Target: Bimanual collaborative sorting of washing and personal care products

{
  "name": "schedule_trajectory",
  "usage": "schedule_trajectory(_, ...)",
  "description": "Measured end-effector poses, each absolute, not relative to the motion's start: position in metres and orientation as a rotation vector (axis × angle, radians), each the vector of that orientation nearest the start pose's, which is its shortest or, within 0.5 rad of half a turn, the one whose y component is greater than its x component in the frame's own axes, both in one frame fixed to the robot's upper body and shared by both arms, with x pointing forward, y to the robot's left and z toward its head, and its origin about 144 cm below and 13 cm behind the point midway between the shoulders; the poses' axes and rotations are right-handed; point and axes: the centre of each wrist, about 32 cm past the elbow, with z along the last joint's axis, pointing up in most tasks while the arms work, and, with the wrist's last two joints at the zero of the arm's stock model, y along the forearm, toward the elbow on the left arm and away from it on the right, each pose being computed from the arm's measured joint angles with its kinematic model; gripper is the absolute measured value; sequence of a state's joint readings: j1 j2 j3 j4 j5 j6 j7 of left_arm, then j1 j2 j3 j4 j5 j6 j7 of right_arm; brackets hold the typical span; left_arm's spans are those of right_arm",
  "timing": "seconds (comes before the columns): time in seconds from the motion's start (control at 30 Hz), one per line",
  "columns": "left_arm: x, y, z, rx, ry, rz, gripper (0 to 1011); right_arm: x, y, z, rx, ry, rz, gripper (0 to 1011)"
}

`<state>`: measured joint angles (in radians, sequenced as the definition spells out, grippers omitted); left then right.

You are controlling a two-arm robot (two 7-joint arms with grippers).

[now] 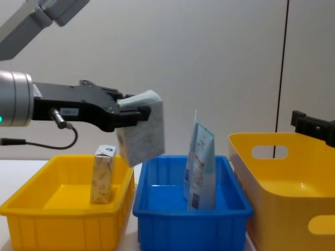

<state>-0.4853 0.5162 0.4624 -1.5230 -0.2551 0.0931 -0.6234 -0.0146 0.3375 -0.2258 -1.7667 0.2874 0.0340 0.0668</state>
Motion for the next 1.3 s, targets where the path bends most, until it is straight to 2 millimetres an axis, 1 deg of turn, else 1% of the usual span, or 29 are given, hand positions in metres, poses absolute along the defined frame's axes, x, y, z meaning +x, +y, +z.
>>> schedule_trajectory(0.67,0.567,0.238,1.262,0.217,-0.320,0.366,352,0.443,-0.237,1.189,0.026,-0.075,-1.230,1002)
schedule_trajectory(0.97,0.569,0.234,1.259,0.218,-0.311,0.298,352,0.443,-0.237,1.189,0.026,-0.075,-1.230,1002)
schedule_trajectory(1.3,0.570,0.233,1.257,0.220,-0.305,0.265,352,0.443,-0.237,1.189,0.026,-0.075,-1.229,1002)
